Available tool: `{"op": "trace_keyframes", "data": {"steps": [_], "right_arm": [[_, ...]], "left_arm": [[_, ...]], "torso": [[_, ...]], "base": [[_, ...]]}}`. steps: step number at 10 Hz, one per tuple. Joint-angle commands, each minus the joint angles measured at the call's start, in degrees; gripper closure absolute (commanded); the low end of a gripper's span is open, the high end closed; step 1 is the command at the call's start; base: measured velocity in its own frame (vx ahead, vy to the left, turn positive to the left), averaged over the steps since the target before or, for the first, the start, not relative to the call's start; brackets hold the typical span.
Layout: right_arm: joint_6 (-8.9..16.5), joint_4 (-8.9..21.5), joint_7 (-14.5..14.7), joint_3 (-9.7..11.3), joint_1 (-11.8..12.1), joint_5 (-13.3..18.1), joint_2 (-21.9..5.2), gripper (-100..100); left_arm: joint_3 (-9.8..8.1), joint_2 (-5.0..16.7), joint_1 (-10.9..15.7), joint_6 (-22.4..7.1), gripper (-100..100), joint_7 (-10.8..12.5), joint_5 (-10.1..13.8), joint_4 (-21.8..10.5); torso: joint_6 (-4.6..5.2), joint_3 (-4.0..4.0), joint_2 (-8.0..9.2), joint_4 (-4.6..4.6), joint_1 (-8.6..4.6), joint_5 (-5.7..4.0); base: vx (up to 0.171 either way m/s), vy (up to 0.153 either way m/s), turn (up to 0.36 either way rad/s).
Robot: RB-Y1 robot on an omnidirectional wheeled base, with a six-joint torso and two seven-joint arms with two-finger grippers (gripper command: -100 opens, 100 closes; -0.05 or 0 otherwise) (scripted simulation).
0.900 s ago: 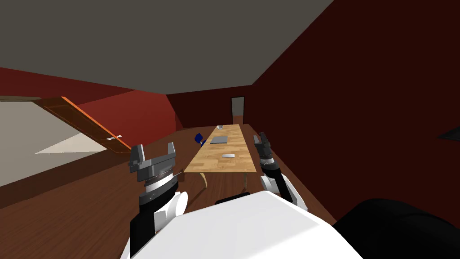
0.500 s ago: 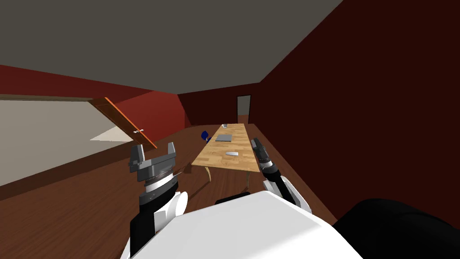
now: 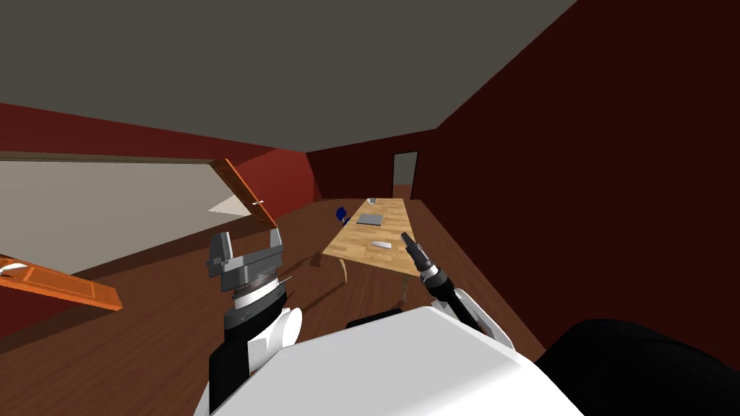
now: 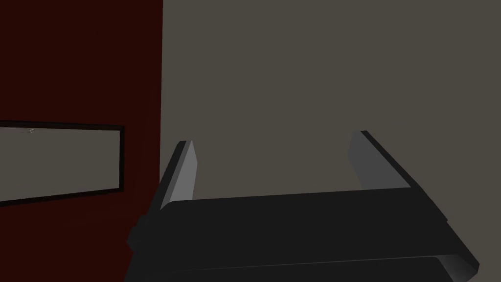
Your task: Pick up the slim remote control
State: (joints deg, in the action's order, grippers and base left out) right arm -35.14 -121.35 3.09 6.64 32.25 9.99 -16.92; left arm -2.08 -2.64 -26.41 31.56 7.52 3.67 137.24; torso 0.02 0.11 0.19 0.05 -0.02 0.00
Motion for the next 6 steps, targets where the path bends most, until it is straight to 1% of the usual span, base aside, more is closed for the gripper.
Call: {"op": "trace_keyframes", "data": {"steps": [1, 2, 3, 4, 5, 6], "right_arm": [[-0.5, 2.6, 1.1, 1.3, 1.2, 0.9, -2.9, -100], [-0.4, 4.5, 1.7, 2.3, 2.1, 1.6, -4.6, -100], [-0.4, 4.5, 1.7, 2.3, 2.1, 1.6, -5.9, -100], [-0.2, 6.4, 2.3, 3.4, 3.1, 2.3, -7.9, -100], [-0.2, 6.4, 2.3, 3.4, 3.1, 2.3, -8.8, -100], [0.1, 8.5, 2.9, 4.5, 4.2, 3.0, -10.9, -100]], "left_arm": [[0.0, 0.0, 0.0, 0.0, 0, 0.0, 0.0, 0.0], [0.01, 0.0, 0.0, 0.0, 0, 0.0, 0.0, 0.0], [0.01, 0.0, 0.0, 0.0, 0, 0.0, 0.0, 0.0], [0.0, 0.0, 0.0, 0.0, 0, 0.0, 0.0, 0.0], [0.0, 0.0, 0.0, 0.0, 0, 0.0, 0.0, 0.0], [0.0, 0.0, 0.0, 0.0, 0, 0.0, 0.0, 0.0]], "torso": [[0.0, 0.0, 0.0, 0.0, 0.0, 0.0], [-0.05, -0.02, -0.02, -0.01, 0.02, 0.0], [-0.05, 0.0, 0.0, 0.0, 0.07, 0.02], [0.03, -0.01, -0.02, -0.01, 0.04, 0.01], [-0.02, -0.02, -0.03, -0.01, 0.06, 0.01], [0.01, -0.03, -0.06, -0.01, 0.02, 0.01]], "base": [[-0.042, 0.024, 0.323], [-0.053, 0.038, 0.501], [-0.035, 0.026, 0.115], [-0.033, 0.035, 0.239], [-0.026, 0.025, 0.176], [-0.03, 0.034, 0.368]]}}
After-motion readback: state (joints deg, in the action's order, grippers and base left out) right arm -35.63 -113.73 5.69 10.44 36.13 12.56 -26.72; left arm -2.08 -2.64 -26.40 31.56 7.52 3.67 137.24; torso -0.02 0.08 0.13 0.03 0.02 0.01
